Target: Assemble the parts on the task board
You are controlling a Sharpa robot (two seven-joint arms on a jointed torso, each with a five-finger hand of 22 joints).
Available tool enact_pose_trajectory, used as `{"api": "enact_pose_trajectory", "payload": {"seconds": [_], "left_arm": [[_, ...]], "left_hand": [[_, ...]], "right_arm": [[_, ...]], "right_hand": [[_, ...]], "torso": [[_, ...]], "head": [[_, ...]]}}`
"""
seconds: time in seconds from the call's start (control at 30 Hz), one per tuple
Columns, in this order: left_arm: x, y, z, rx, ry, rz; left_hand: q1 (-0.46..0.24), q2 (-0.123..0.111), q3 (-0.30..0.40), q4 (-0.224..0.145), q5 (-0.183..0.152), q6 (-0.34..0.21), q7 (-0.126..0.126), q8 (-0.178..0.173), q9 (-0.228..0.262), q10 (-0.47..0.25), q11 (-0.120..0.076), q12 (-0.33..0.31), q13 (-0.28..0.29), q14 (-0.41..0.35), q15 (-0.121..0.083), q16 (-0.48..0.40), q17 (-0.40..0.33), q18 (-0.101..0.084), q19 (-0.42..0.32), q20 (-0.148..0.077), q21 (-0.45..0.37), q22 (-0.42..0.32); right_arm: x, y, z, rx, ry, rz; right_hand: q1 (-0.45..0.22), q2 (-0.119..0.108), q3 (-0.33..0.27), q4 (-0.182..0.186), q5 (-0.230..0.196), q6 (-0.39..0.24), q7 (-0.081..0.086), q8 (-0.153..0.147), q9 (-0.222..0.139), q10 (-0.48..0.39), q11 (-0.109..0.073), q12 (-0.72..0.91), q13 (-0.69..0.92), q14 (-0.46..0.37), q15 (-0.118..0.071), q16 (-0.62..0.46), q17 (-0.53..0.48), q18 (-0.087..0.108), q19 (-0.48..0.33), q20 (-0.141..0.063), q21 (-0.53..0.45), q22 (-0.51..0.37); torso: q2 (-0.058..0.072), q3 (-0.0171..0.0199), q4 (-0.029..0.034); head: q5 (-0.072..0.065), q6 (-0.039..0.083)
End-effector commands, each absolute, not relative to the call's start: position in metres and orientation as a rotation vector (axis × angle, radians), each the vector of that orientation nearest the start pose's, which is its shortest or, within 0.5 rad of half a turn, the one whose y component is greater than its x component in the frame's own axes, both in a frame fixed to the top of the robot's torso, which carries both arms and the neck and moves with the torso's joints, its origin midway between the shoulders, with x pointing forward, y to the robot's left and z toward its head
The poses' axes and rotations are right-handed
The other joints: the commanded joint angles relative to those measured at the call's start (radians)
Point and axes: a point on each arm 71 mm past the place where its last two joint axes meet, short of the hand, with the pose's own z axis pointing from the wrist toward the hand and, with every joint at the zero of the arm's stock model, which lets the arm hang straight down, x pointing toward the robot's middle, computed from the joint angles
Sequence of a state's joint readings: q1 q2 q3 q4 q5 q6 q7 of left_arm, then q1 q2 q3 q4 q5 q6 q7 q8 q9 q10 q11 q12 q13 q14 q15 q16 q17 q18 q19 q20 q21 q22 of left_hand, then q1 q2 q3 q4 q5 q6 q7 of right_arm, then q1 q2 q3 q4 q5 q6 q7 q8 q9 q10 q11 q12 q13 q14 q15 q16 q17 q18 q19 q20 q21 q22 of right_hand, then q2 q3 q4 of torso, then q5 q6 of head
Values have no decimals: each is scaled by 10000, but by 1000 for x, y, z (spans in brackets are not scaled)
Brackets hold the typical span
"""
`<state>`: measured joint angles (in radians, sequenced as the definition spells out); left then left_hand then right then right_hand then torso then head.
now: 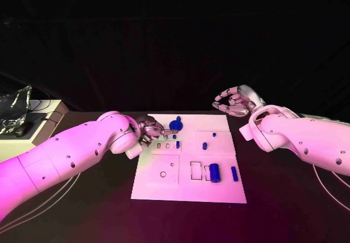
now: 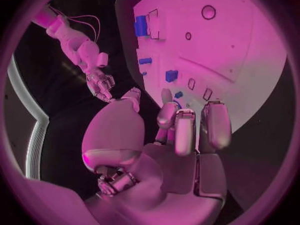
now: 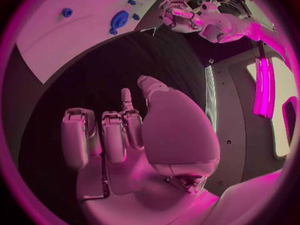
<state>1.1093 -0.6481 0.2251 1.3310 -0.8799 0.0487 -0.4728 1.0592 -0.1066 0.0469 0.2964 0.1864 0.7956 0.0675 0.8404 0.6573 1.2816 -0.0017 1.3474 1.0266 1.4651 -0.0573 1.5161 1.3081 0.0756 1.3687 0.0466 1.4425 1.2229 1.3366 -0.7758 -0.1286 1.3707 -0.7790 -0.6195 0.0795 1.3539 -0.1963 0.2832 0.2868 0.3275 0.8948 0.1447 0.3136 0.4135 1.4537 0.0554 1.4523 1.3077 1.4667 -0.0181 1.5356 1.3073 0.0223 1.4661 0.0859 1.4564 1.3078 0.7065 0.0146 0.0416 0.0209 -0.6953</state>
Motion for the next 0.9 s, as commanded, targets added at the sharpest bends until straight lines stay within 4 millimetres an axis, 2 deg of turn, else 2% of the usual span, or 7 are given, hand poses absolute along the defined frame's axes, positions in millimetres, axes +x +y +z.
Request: {"api": "enact_pose_trajectory", "payload": {"seconds": [0.03,0.13,0.3,0.4,0.43,0.47,0.9], "left_arm": [[527,166,-192,-4654,22457,-6753],[530,159,-191,-4400,22516,-6534],[536,148,-190,-3939,22559,-6014],[538,144,-190,-3820,22578,-5831],[540,143,-190,-3785,22591,-5774],[541,141,-190,-3755,22604,-5726],[546,127,-196,-3178,23036,-5258]], "left_hand": [[0,144,-68,-19,40,-57,-28,83,69,25,-31,17,-1,735,-58,72,1395,-63,61,-6,59,32],[72,201,-97,-23,97,-150,-12,65,145,-54,-21,-38,-98,743,-53,86,1432,-66,66,-7,67,50],[390,395,-130,-28,138,-549,196,-532,89,-235,162,-166,-174,753,93,108,1501,-76,63,92,87,101],[455,439,-136,-25,133,-550,286,-850,-14,-451,242,-329,-375,747,169,104,1500,-72,41,158,83,92],[501,475,-146,-28,132,-723,406,-1245,-185,-659,347,-497,-610,744,258,107,1510,-69,18,225,77,81],[527,495,-143,-27,134,-715,440,-1353,-235,-746,376,-571,-733,735,286,95,1483,-61,-7,254,65,48],[782,574,48,-33,159,-562,489,-1672,-382,-803,427,-650,-785,744,344,114,1536,-64,0,333,81,93]], "right_arm": [[534,-229,-142,4816,14222,8820],[536,-228,-140,4794,14226,8788],[539,-227,-138,4732,14227,8741],[540,-227,-138,4678,14233,8699],[540,-227,-138,4654,14233,8684],[541,-227,-137,4638,14234,8674],[542,-225,-136,4520,14264,8630]], "right_hand": [[-104,-14,59,-6,47,-120,-1,-45,14,-30,61,-22,1506,809,44,-37,1677,62,550,13,-44,1838],[-114,-19,62,-5,48,-134,4,-51,14,-34,66,-26,1502,808,48,-40,1672,63,546,16,-53,1833],[-118,-22,65,-6,52,-144,7,-55,14,-39,68,-30,1498,807,50,-41,1670,69,537,18,-77,1817],[-122,-32,75,-13,71,-168,14,-66,13,-43,75,-33,1495,803,56,-49,1652,69,538,23,-76,1818],[-122,-32,75,-13,71,-168,14,-66,13,-43,75,-33,1495,803,56,-49,1652,69,538,23,-76,1818],[-122,-32,75,-13,71,-168,14,-66,13,-43,75,-33,1495,803,56,-49,1652,69,538,23,-76,1818],[-123,-43,87,-21,95,-192,21,-77,14,-45,81,-34,1494,801,62,-53,1644,76,524,29,-110,1797]], "torso": [[-22,110,-67],[-25,132,-64],[-25,189,-80],[-25,172,-74],[-29,176,-71],[-25,162,-66],[3,89,-74]], "head": [[29,-25],[13,-21],[12,-60],[10,-50],[15,-51],[16,-48],[-21,-121]]}}
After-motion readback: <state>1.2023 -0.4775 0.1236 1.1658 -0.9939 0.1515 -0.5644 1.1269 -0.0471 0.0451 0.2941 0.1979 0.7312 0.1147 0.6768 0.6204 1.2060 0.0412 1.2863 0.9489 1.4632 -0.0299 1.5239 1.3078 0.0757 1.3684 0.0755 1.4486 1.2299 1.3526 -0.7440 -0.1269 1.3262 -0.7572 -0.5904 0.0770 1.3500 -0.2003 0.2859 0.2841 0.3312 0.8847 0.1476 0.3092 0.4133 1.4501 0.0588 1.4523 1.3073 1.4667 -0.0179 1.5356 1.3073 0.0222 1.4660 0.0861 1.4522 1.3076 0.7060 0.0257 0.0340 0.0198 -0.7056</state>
